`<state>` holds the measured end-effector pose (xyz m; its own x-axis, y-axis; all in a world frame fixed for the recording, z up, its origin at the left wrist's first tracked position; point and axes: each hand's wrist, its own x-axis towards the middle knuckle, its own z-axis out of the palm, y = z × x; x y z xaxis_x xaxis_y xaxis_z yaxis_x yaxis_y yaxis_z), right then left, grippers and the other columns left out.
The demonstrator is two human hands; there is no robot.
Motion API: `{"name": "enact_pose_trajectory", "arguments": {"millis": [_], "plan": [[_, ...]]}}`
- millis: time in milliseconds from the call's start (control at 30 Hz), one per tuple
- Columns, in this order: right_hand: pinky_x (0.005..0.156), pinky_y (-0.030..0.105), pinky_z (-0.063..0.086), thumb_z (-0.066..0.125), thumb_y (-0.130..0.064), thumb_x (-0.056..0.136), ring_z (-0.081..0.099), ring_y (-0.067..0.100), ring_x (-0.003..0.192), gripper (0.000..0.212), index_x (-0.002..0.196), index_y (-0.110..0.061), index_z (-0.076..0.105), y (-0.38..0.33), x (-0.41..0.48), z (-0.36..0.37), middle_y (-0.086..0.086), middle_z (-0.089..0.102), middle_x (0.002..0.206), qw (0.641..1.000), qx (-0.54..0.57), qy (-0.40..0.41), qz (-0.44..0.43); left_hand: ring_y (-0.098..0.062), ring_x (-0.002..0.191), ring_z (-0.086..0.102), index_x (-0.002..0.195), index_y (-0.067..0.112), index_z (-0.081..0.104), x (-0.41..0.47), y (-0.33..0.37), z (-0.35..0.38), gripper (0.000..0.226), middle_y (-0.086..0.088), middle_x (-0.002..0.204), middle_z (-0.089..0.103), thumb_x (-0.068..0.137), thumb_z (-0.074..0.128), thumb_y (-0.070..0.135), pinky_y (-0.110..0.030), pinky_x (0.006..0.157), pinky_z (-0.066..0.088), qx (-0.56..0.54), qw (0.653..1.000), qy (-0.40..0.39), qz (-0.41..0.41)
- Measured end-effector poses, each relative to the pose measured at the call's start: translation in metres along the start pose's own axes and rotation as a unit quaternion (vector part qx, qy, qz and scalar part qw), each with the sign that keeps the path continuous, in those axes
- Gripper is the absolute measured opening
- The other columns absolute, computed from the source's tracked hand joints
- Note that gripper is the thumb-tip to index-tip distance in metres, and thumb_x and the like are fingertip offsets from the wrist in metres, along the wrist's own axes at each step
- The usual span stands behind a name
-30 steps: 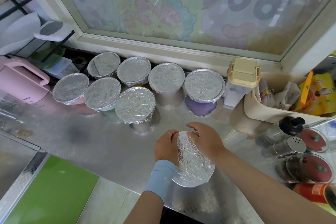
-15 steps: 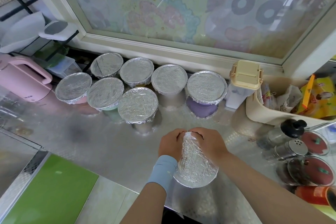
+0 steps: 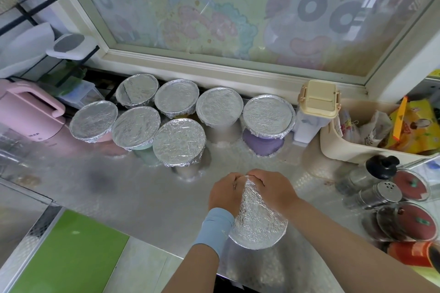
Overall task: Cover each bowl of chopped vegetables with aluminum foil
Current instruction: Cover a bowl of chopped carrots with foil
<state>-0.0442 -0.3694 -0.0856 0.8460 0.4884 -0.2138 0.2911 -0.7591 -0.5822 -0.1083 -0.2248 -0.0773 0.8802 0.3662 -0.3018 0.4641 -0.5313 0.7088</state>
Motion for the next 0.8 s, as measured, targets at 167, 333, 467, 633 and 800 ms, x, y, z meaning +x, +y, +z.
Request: {"name": "enact_pose_trajectory", "arguments": {"millis": [167,333,467,633,800], "plan": [[0.081,0.030,0.048,0.043,-0.038,0.102,0.064,0.010,0.092,0.024,0.112,-0.040,0.065,0.002,0.001,0.001,-0.017,0.071,0.100,1.000,-0.007,0.003,-0.014,-0.011,0.085,0.064,0.097,0.031,0.072,-0.001,0.001,-0.001,0.016,0.012,0.089,0.071,0.095,0.056,0.034,-0.024,0.080,0.050,-0.062,0.998,0.008,-0.030],[0.077,0.030,0.048,0.046,-0.036,0.101,0.065,0.013,0.087,0.021,0.111,-0.037,0.064,0.002,0.005,0.002,-0.011,0.072,0.094,1.000,-0.016,-0.010,-0.020,-0.003,0.088,0.061,0.102,0.033,0.070,0.007,0.001,-0.009,0.017,0.019,0.096,0.069,0.095,0.055,0.033,-0.017,0.080,0.044,-0.007,1.000,-0.008,0.005],[0.083,0.025,0.044,0.045,-0.030,0.102,0.062,0.010,0.097,0.023,0.120,-0.027,0.059,0.003,0.003,-0.001,-0.012,0.067,0.108,1.000,0.022,-0.008,-0.020,-0.004,0.091,0.061,0.110,0.031,0.071,0.006,-0.004,-0.008,0.024,0.017,0.102,0.070,0.099,0.051,0.026,-0.019,0.089,0.046,-0.074,0.996,-0.048,0.007],[0.084,0.027,0.046,0.047,-0.029,0.101,0.063,0.010,0.091,0.022,0.110,-0.028,0.068,0.012,-0.004,-0.007,-0.012,0.071,0.098,0.999,0.047,0.021,0.012,-0.003,0.094,0.062,0.107,0.028,0.073,0.001,-0.012,-0.007,0.025,0.017,0.100,0.070,0.099,0.050,0.022,-0.015,0.087,0.045,-0.134,0.991,-0.003,-0.027],[0.085,0.026,0.046,0.051,-0.027,0.100,0.066,0.009,0.089,0.022,0.107,-0.029,0.072,0.014,-0.004,-0.004,-0.013,0.074,0.094,0.997,0.068,0.041,0.024,-0.011,0.102,0.061,0.114,0.028,0.069,-0.004,-0.006,-0.004,0.027,0.010,0.109,0.069,0.101,0.046,0.021,-0.022,0.096,0.045,-0.084,0.996,-0.001,-0.017]]}}
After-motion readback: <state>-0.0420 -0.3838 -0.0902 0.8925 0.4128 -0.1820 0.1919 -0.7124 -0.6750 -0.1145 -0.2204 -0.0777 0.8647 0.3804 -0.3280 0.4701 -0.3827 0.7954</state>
